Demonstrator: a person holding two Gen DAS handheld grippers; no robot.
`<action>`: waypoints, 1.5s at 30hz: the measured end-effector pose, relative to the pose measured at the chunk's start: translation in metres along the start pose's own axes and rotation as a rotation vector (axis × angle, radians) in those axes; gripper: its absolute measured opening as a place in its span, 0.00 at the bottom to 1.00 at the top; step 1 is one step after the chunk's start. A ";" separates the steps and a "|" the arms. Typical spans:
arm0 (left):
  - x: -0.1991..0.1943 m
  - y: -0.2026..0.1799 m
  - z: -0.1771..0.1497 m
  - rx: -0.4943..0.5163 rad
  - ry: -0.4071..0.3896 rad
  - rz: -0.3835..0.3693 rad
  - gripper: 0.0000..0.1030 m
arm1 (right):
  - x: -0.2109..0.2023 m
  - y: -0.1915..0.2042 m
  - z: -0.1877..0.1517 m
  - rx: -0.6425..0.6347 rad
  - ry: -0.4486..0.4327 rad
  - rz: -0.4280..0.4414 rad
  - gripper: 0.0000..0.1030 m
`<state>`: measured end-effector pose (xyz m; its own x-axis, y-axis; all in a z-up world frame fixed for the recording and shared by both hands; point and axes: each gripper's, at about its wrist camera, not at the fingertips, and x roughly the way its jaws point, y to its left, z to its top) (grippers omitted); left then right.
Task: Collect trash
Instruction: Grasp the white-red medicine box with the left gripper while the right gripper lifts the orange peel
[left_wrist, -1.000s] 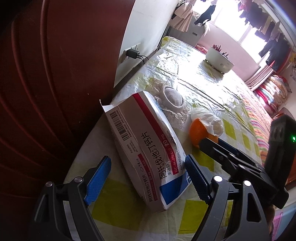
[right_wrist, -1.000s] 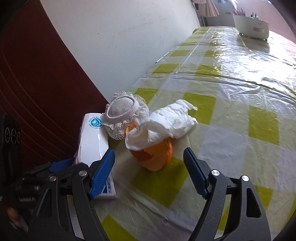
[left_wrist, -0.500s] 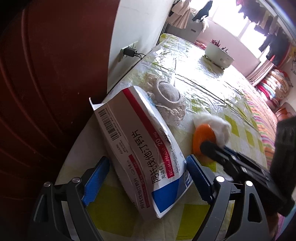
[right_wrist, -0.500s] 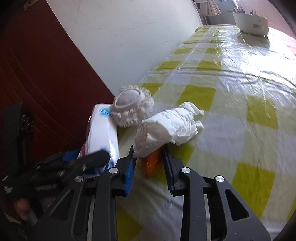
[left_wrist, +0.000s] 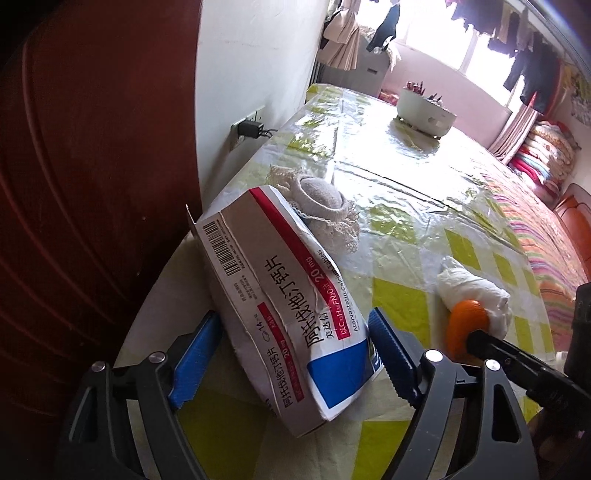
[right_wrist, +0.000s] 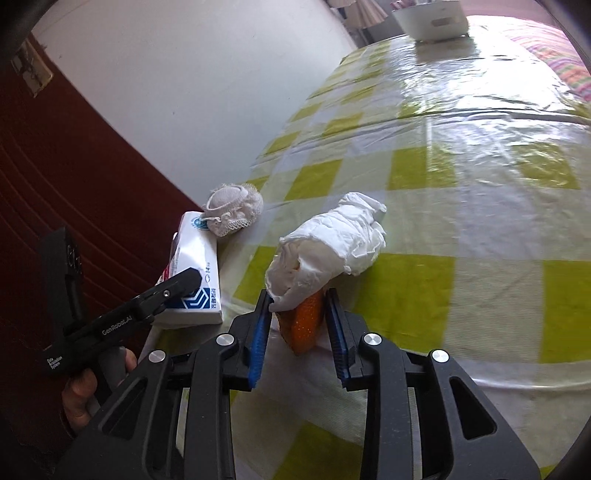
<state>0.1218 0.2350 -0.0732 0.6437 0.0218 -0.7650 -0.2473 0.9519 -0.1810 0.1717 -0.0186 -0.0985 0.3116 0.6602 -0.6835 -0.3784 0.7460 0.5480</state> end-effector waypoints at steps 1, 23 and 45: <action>-0.002 -0.002 0.000 0.005 -0.008 -0.008 0.74 | -0.005 -0.002 0.000 0.005 -0.006 -0.001 0.28; -0.027 -0.067 -0.001 0.102 -0.119 -0.113 0.69 | -0.069 -0.038 -0.014 0.058 -0.127 -0.060 0.29; -0.026 -0.148 -0.020 0.234 -0.089 -0.220 0.63 | -0.144 -0.090 -0.048 0.175 -0.252 -0.145 0.29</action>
<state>0.1268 0.0875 -0.0392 0.7267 -0.1752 -0.6643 0.0707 0.9809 -0.1813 0.1194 -0.1848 -0.0723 0.5651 0.5307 -0.6316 -0.1660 0.8231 0.5431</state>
